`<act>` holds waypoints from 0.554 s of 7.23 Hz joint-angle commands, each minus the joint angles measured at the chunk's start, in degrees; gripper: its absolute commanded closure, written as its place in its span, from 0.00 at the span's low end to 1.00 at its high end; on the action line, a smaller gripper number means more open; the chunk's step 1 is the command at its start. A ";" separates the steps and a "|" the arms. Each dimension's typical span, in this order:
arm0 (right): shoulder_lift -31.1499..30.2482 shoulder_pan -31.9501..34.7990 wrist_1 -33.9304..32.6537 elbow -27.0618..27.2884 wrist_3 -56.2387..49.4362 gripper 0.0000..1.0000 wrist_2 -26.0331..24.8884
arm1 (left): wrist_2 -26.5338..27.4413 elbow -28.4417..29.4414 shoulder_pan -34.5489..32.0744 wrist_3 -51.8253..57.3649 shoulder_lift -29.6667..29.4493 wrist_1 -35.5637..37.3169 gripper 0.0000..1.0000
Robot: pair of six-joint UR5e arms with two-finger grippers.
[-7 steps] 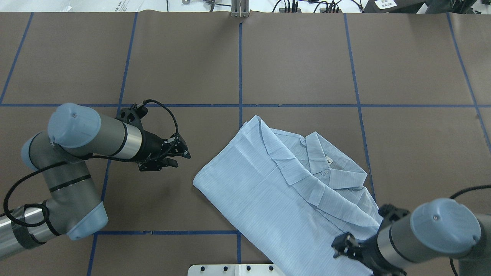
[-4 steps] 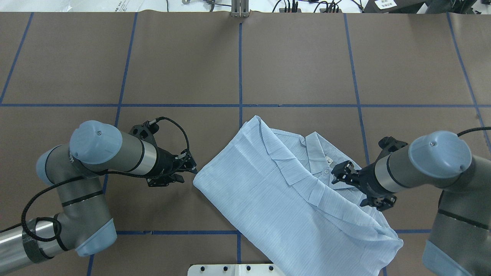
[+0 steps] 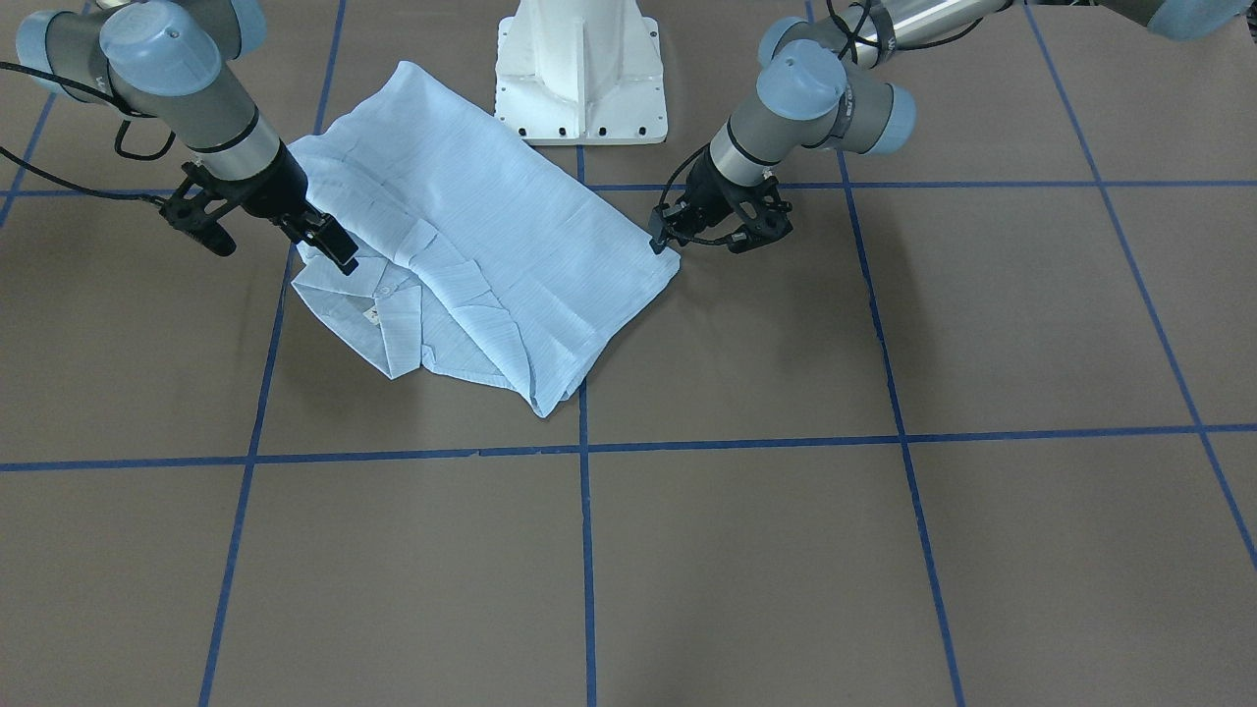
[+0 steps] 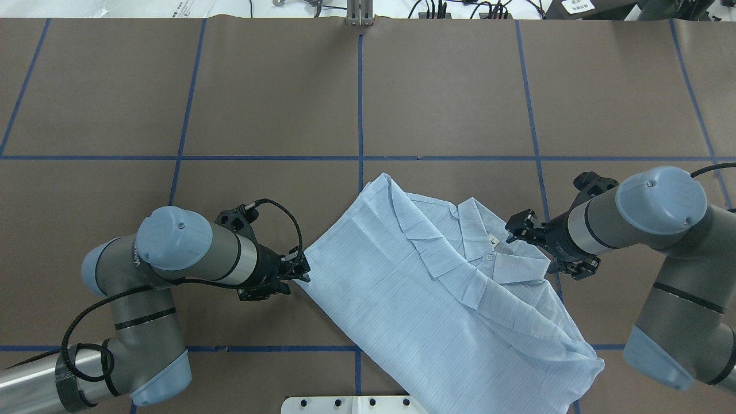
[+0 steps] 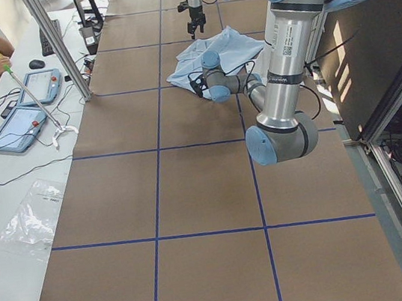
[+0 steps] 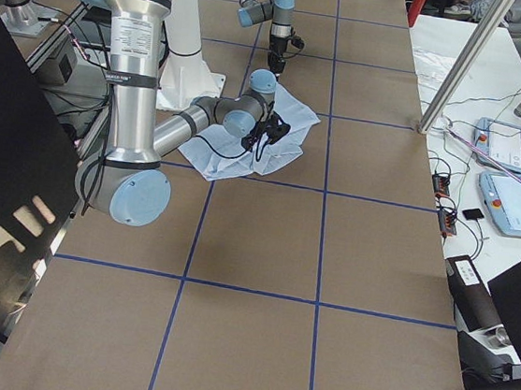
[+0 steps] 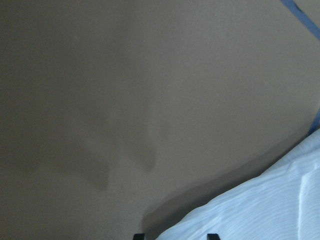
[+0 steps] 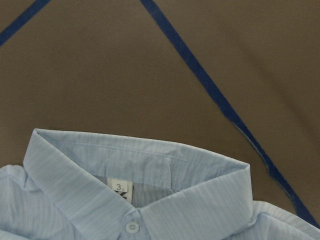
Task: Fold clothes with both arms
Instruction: 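Pull the shirt corner away from the robot with left gripper while right holds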
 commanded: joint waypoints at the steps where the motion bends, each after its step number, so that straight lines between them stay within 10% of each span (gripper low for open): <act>1: -0.30 -0.03 0.00 -0.03 -0.08 0.00 -0.13 | 0.14 0.39 0.03 -0.01 -0.24 0.06 0.59; 3: -0.57 -0.73 -0.09 -0.72 -0.08 0.00 -1.44 | 2.24 0.57 -0.23 0.08 -0.94 0.14 1.00; 4: -0.57 -1.35 -0.44 -0.82 -0.08 0.00 -3.45 | 2.25 0.57 -0.75 0.08 -1.03 0.15 1.00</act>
